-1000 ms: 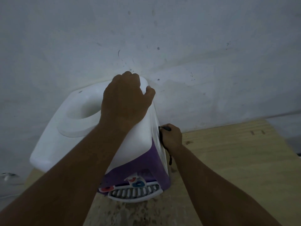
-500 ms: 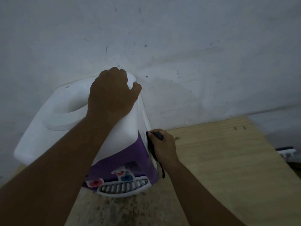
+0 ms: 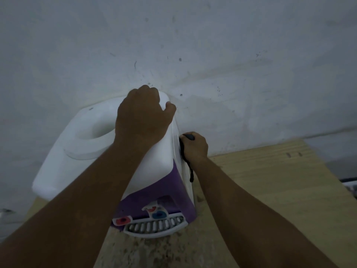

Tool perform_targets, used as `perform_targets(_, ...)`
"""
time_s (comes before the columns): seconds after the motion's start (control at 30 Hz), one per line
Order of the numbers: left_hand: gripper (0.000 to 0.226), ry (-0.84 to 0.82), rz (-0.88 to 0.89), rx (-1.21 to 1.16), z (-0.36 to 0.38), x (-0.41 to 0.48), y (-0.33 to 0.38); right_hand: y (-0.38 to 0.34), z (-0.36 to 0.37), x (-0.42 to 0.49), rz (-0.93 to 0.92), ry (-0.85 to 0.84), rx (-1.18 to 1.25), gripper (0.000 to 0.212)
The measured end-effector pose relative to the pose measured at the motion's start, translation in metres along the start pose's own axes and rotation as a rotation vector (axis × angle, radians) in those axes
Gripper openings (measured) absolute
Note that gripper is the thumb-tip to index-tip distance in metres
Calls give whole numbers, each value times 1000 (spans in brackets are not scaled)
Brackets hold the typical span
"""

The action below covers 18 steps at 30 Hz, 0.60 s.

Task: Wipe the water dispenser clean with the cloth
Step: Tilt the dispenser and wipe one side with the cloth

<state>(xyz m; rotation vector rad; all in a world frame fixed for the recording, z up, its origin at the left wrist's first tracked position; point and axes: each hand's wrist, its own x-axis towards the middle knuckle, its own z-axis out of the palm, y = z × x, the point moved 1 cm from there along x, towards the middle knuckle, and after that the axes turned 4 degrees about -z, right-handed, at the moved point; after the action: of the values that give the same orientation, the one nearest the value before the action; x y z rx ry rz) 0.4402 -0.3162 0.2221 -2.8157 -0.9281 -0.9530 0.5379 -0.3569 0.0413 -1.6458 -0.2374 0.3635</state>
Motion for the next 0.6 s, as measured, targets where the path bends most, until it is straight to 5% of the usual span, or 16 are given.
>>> perform_targets(0.4, 27, 2, 16, -4, -1, 0, 0, -33, 7, 8, -199, 119, 44, 11)
perform_targets(0.6, 28, 7, 12, 19, 1, 0, 0, 10, 2, 4, -5, -59, -114, 19)
